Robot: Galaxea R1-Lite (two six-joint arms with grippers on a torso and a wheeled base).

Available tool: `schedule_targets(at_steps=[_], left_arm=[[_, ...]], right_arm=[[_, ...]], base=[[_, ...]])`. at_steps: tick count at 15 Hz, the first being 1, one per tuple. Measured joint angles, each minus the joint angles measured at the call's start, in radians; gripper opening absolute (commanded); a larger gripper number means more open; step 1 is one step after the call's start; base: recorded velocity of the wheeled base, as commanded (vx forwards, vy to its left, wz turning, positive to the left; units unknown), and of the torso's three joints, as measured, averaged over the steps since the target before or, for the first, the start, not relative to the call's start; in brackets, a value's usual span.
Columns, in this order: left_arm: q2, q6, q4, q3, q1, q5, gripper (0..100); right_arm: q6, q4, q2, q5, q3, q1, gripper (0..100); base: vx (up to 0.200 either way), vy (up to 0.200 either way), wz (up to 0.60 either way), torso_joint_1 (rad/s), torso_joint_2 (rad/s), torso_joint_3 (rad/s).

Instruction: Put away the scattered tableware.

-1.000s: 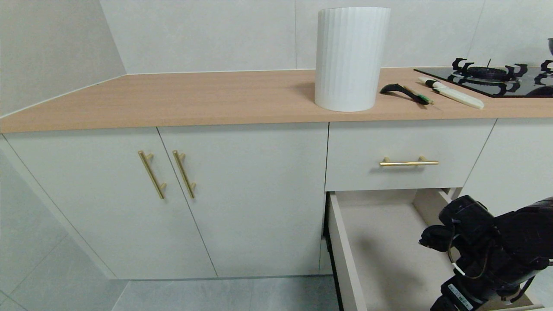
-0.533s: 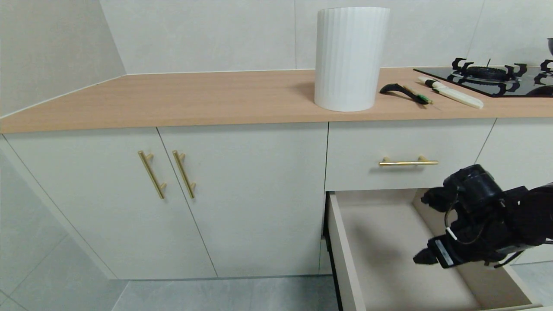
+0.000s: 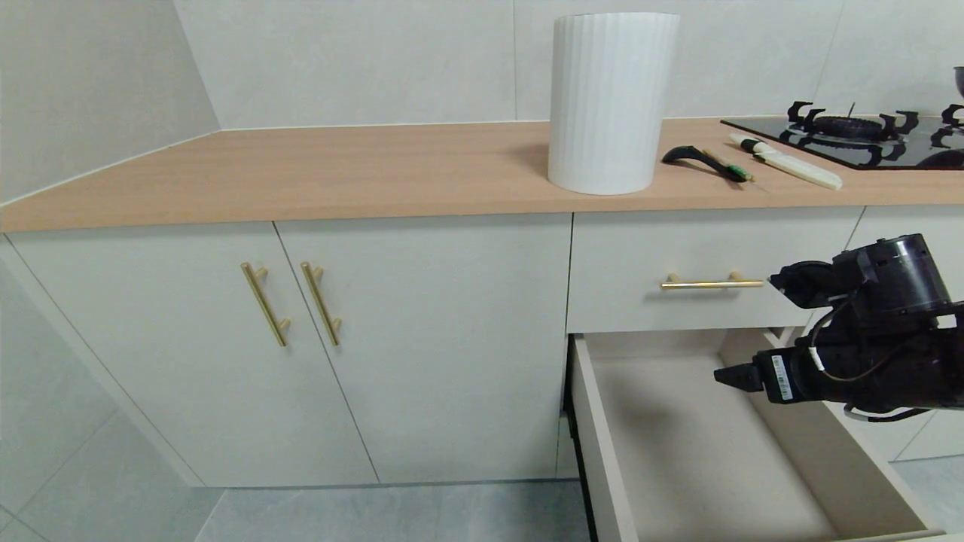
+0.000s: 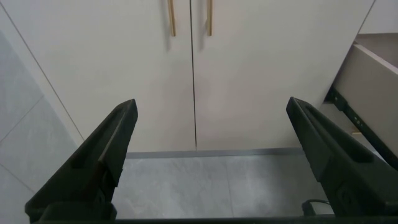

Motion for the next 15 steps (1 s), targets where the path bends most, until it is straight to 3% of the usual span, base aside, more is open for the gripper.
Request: schedule_targets(at_steps=[4,15], left_arm=[[0.0,0.0,-0.001,-0.001,0.0,0.0,100],[0.0,0.0,0.0,0.0,0.001,0.0,100]], right_arm=[[0.0,-0.002,-0.019,0.0,0.0,0.0,100],[0.0,-0.037,-0.013,0.0,0.002,-0.001,100]], base=[[0.0,0.0,0.0,0.068,-0.22,-0.239],[0.0,0.0,0.0,0.168,-0.48,-0.295]])
